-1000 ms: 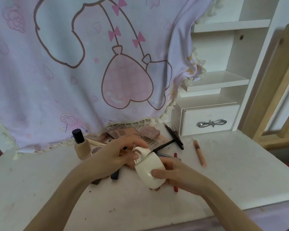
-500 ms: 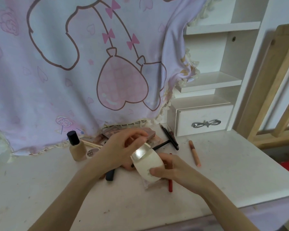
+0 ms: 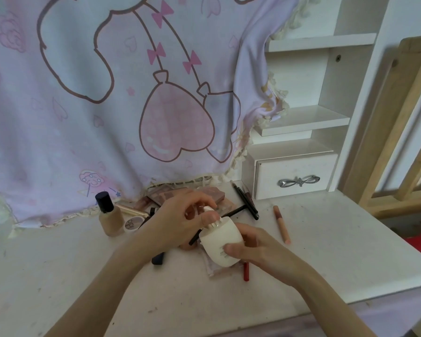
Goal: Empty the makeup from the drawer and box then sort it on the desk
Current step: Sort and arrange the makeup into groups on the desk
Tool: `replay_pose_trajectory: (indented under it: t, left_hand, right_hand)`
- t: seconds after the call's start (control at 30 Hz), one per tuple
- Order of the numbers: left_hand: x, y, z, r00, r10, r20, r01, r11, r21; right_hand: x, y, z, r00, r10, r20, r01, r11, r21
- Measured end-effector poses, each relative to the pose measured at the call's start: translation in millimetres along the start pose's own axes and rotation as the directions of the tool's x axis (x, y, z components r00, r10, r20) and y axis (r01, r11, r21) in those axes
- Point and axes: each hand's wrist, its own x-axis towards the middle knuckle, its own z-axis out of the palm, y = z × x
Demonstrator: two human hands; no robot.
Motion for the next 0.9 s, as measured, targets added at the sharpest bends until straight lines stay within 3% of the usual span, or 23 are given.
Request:
replay_pose_trajectory:
  t: [0.3, 0.4, 0.5, 0.6, 0.7, 0.9]
  left_hand:
    - [1.4, -9.6, 7.3, 0.998, 0.025, -0.064, -0.026, 1.0, -0.006]
    - [2.9, -11.5, 12.7, 0.995, 0.04, -0.094, -0.04, 0.999, -0.005]
    - [-2.7, -22.0, 19.3, 0.977, -0.001, -0.215, -0.009, 0.999, -0.044]
    - [-17.1, -49.9, 33.8, 0.959, -0.019, -0.282, 0.085, 0.971, 0.225]
    - [-29.7, -74.2, 52.4, 0.97, -0.019, -0.244, 0.149, 0.837, 0.527]
    - [-30.5, -92.7, 57.8, 0.971, -0.08, -0.227, 0.213, 0.728, 0.651]
  right_hand:
    - [1.3, 2.3, -2.4, 0.999, -0.001, -0.051, -0.002, 0.998, -0.059]
    - [0.6, 1.1, -1.3, 0.995, 0.009, -0.099, -0.018, 0.996, -0.089]
    - [1.3, -1.9, -5.2, 0.973, 0.025, -0.228, -0.055, 0.991, -0.124]
    - [17.9, 3.0, -24.2, 0.922, -0.015, -0.386, -0.073, 0.974, -0.213]
    - [46.1, 9.0, -43.1, 0.846, -0.079, -0.527, -0.042, 0.976, -0.214]
    - [92.3, 20.8, -59.0, 0.796, -0.073, -0.601, -0.177, 0.921, -0.347]
